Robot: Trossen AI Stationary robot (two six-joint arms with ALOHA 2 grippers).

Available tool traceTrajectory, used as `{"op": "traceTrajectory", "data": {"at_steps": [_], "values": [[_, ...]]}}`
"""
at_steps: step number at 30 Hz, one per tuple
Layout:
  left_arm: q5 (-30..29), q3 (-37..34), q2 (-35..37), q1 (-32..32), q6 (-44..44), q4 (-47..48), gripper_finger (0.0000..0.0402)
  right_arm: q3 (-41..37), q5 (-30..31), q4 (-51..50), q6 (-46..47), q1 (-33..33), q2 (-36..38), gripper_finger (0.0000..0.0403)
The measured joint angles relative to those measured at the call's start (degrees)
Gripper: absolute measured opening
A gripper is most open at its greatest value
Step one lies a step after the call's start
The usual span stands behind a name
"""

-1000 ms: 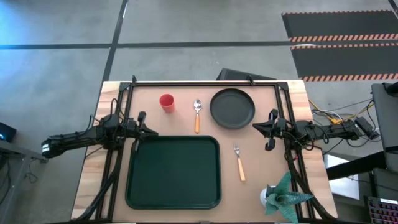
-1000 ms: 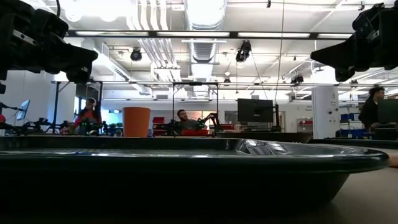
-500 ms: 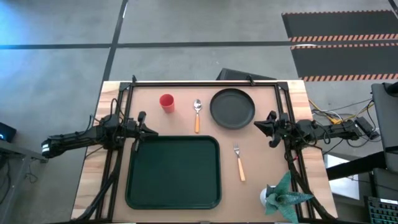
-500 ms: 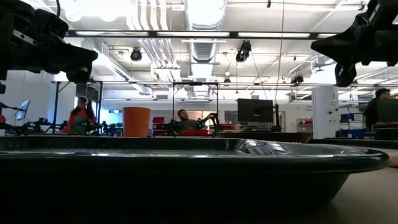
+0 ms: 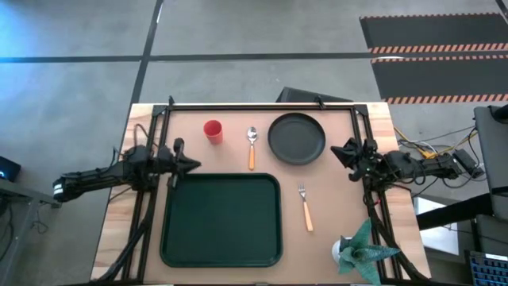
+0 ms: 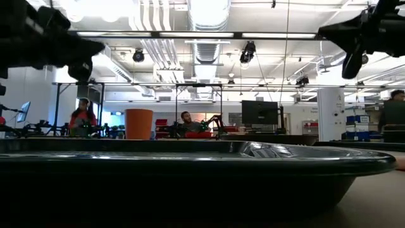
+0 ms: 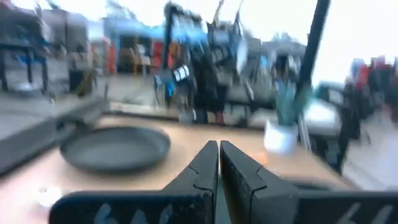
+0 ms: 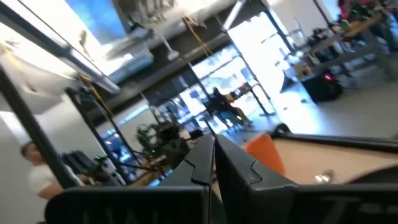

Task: Pick and place plate/cup/fork/spoon on tray
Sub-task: Put the orange cup on the green table tray

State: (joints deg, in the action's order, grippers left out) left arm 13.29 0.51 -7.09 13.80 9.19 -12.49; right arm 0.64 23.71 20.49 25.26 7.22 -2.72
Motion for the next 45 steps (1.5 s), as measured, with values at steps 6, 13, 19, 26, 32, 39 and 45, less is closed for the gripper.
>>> {"op": "traceTrajectory", "data": {"at_steps": [6, 13, 19, 26, 32, 39, 45], "values": [[-0.2, 0.0, 0.0, 0.0, 0.9, -14.3, 0.0, 0.0, -0.1, 3.0, -0.2, 0.0, 0.0, 0.0009], [-0.1, 0.0, 0.0, 0.0, 8.9, -24.9, 0.0, 0.0, -0.1, 3.0, -0.4, 0.0, 0.0, 0.0009], [-0.1, 0.0, 0.0, 0.0, 9.9, -26.0, 0.0, 0.0, -0.1, 3.0, -0.4, 0.0, 0.0, 0.0009], [-0.1, 0.1, 0.0, 0.0, 9.9, -26.5, 0.0, 0.0, -0.1, 3.0, -0.4, 0.0, 0.0, 0.0009], [-5.4, 1.3, -0.2, 0.0, 10.3, -26.1, 0.0, 0.0, -0.1, 3.0, -0.4, 0.0, 0.0, 0.0009], [-8.4, 5.1, -5.6, 0.0, 10.0, -25.5, 0.0016, 0.0, -0.1, 3.0, -0.3, 0.0, 0.0, 0.0009], [-11.5, 11.5, -12.5, 0.0, 4.9, -25.0, 0.0086, 0.0, -0.1, 3.0, -0.3, 0.0, 0.0, 0.0009]]}}
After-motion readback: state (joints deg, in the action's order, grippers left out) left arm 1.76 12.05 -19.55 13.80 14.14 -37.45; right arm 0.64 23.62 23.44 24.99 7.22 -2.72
